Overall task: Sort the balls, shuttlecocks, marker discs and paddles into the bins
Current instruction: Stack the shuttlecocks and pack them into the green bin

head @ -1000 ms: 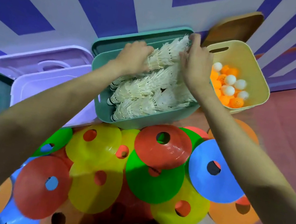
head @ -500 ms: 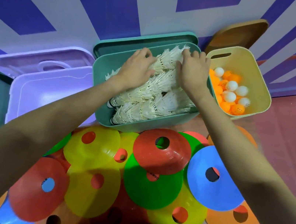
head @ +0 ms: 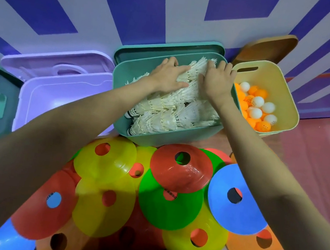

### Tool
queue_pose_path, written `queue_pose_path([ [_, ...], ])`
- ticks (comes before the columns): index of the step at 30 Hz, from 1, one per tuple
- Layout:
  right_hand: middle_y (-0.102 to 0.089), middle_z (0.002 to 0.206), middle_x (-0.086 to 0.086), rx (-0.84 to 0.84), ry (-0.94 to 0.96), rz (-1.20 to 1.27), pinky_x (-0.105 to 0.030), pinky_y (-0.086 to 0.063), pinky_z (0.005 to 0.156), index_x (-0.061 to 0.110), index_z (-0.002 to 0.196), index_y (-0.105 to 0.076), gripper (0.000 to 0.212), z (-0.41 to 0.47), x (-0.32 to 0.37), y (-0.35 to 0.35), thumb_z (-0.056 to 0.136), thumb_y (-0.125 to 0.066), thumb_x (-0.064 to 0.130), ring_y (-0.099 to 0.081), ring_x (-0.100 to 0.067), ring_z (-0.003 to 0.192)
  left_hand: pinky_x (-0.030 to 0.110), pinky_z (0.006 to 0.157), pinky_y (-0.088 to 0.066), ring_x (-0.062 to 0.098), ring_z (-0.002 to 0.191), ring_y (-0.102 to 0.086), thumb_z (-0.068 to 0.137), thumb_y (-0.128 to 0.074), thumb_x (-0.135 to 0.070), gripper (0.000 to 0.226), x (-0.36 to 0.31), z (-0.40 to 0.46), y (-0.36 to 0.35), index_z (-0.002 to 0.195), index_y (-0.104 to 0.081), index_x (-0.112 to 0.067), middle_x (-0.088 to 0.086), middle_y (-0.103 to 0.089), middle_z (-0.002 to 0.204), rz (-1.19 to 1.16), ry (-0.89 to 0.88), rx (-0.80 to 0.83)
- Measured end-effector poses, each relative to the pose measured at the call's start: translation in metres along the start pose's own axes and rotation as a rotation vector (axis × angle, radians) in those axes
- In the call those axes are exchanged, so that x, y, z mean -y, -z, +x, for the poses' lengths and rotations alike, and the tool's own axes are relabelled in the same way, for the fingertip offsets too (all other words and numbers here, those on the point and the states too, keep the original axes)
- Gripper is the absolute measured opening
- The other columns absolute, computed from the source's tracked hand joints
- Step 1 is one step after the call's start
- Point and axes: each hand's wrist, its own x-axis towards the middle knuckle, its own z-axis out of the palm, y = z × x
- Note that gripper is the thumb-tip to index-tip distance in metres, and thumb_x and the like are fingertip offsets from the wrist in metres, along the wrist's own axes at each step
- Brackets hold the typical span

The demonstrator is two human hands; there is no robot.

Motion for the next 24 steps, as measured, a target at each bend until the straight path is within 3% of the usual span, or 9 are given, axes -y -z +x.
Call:
queue_pose_path([
  [3, -0.043, 0.135, -0.022, -0.014, 0.011, 0.045, -0.044, -0.029, 0.102, 0.009, 0.144, -0.032, 0.057, -0.009, 0.005, 0.003, 0.096, -0.044, 0.036, -0.038, -0.037, 0.125, 0.043, 0.111, -0.03, 0.031, 0.137, -0.031, 0.095, -0.05, -0.047, 0.066, 0.002, -0.012, 0.004, 0.152, -0.023, -0.028, 0.013, -0.023, 0.152, -0.06, -0.011, -0.026],
  [6, -0.037, 0.143, -0.024, -0.083, 0.028, 0.073, -0.046, -0.022, 0.11, 0.006, 0.144, -0.032, 0.061, -0.026, 0.012, 0.009, 0.093, -0.05, 0.034, -0.032, -0.038, 0.134, 0.046, 0.113, -0.03, 0.032, 0.139, -0.031, 0.096, -0.05, -0.046, 0.067, 0.008, -0.031, 0.006, 0.152, -0.023, -0.023, 0.012, -0.015, 0.157, -0.101, -0.047, -0.095],
  [9, -0.038, 0.143, -0.026, -0.13, 0.073, 0.1, -0.048, -0.024, 0.11, 0.003, 0.138, -0.039, 0.056, -0.054, 0.026, 0.019, 0.091, -0.053, 0.03, -0.033, -0.04, 0.134, 0.046, 0.112, -0.031, 0.032, 0.136, -0.035, 0.095, -0.056, -0.038, 0.057, 0.02, -0.055, 0.01, 0.145, -0.039, -0.015, 0.013, -0.025, 0.154, -0.144, -0.04, -0.221],
  [13, -0.039, 0.139, -0.024, -0.044, 0.219, 0.167, -0.046, -0.029, 0.105, 0.002, 0.136, -0.04, 0.052, -0.1, 0.054, 0.026, 0.094, -0.05, 0.03, -0.034, -0.039, 0.13, 0.037, 0.107, -0.035, 0.029, 0.126, -0.045, 0.092, -0.059, -0.026, 0.044, 0.042, -0.101, 0.016, 0.132, -0.052, -0.009, 0.014, -0.045, 0.136, -0.225, -0.016, -0.426],
  [19, -0.041, 0.136, -0.024, 0.01, 0.385, 0.25, -0.046, -0.033, 0.103, 0.0, 0.135, -0.043, 0.05, -0.154, 0.108, 0.027, 0.093, -0.053, 0.026, -0.037, -0.039, 0.127, 0.034, 0.093, -0.04, 0.03, 0.112, -0.053, 0.089, -0.059, -0.02, 0.036, 0.092, -0.194, 0.01, 0.122, -0.058, -0.005, 0.017, -0.055, 0.119, -0.258, 0.016, -0.609],
  [24, -0.052, 0.122, -0.029, -0.004, 0.55, 0.342, -0.048, -0.044, 0.093, -0.006, 0.122, -0.054, 0.044, -0.193, 0.172, 0.02, 0.085, -0.057, 0.017, -0.05, -0.045, 0.11, 0.028, 0.087, -0.041, 0.026, 0.103, -0.057, 0.087, -0.059, -0.018, 0.034, 0.141, -0.28, -0.024, 0.119, -0.06, -0.005, 0.015, -0.058, 0.113, -0.333, 0.105, -0.683],
])
